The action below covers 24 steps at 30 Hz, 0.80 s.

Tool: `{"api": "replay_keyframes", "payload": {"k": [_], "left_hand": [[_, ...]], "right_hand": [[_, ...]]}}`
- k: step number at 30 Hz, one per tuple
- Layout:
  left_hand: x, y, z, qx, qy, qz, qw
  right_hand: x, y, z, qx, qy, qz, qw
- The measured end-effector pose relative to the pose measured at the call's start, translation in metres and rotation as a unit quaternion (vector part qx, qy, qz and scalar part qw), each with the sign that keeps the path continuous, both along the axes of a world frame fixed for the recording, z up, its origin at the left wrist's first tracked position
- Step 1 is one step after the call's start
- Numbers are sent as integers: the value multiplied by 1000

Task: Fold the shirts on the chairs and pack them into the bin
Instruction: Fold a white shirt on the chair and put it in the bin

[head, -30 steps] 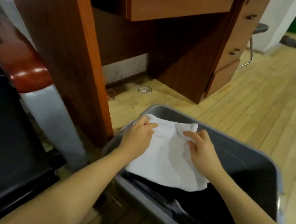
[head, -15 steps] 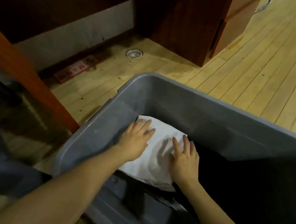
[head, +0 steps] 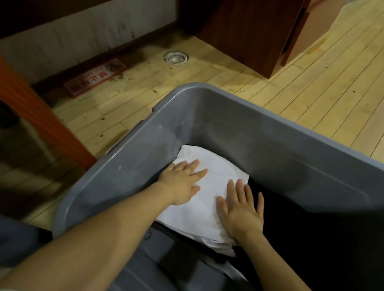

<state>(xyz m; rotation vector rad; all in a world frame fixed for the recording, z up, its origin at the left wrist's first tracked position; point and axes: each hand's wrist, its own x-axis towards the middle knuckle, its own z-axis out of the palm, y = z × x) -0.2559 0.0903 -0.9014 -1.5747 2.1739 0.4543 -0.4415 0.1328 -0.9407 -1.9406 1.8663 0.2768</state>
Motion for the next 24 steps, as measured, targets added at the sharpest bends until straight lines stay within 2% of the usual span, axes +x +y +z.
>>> {"api": "replay_keyframes", "payload": {"k": [5, 10, 13, 17, 24], "left_hand": [[11, 20, 32, -85, 42, -9, 995], [17, 40, 91, -157, 72, 4, 985], [19, 56, 131, -188, 110, 34, 975], [29, 83, 183, -251, 116, 51, 960], [67, 143, 256, -356, 115, 86, 923]], "right_hand": [[1, 7, 27, -54, -10, 2, 998], [11, 15, 78, -142, -24, 19, 989], [19, 21, 116, -192, -57, 30, 979], [34, 32, 165, -233, -117, 29, 965], [72, 60, 246, -323, -191, 91, 923]]}}
